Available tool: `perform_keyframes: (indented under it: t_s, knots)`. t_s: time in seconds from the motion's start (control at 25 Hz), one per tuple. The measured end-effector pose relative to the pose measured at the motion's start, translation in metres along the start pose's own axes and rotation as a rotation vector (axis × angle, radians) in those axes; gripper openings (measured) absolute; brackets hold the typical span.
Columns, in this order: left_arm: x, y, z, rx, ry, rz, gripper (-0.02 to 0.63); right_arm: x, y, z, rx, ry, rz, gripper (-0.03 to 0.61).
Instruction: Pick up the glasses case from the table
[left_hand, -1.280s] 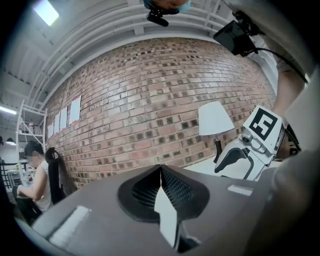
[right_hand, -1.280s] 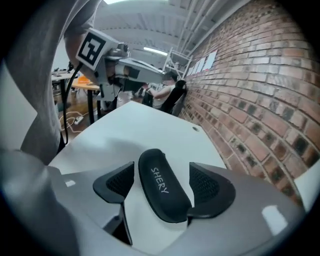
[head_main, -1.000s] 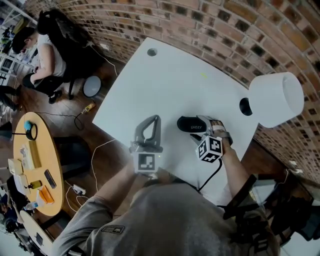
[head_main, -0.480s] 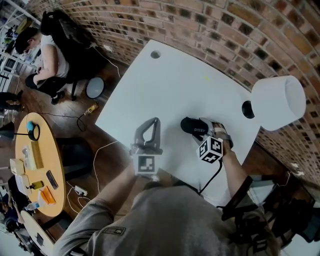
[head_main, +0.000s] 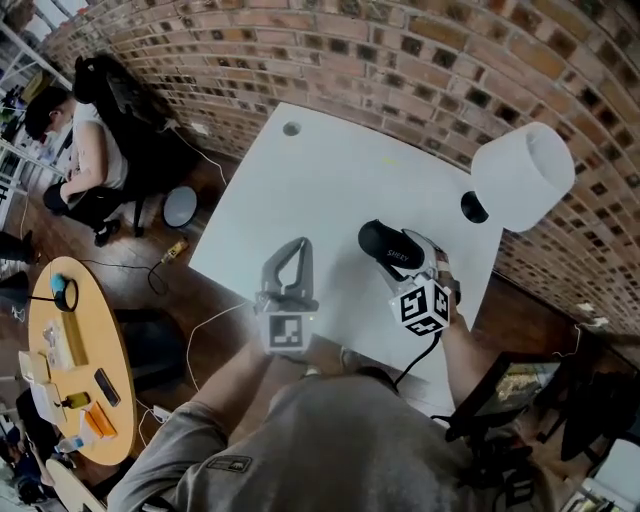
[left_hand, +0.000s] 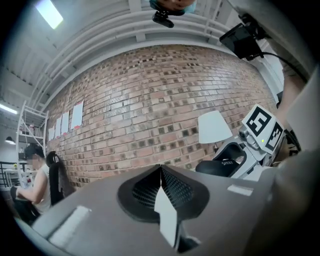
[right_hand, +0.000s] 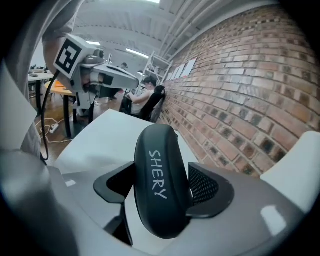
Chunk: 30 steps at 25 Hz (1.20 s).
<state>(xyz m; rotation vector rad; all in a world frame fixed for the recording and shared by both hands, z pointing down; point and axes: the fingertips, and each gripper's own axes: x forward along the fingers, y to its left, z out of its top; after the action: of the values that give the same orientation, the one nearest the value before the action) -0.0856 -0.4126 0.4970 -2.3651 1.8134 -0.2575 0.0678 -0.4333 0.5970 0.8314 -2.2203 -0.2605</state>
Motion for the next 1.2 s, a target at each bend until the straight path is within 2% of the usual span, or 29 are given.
perform_keyframes:
  t_s: [0.12,0.32,0.56,0.64,0.88,1.2]
  knots:
    - [-0.008,0.001,0.015,-0.04,-0.038,-0.007,0.003,-0.025,-0.01,0.018,0.043,-0.043,-0.087,0.35]
    - [-0.03,0.003,0.044,-0.058,-0.106,-0.026,0.003,-0.07,-0.016,0.048,0.121,-0.13,-0.214,0.348]
    - [-0.061,0.01,0.069,-0.072,-0.151,-0.04,0.003,-0.13,-0.022,0.083,0.357,-0.296,-0.333,0.348]
    - [-0.071,0.01,0.077,-0.063,-0.172,-0.051,0.003,-0.151,-0.022,0.09,0.406,-0.337,-0.367,0.348]
    - [-0.104,0.006,0.097,-0.08,-0.211,-0.085,0.003,-0.205,-0.007,0.108,0.465,-0.414,-0.436,0.348]
    - [-0.155,-0.008,0.115,-0.12,-0.244,-0.144,0.003,-0.283,0.023,0.104,0.76,-0.558,-0.489,0.348]
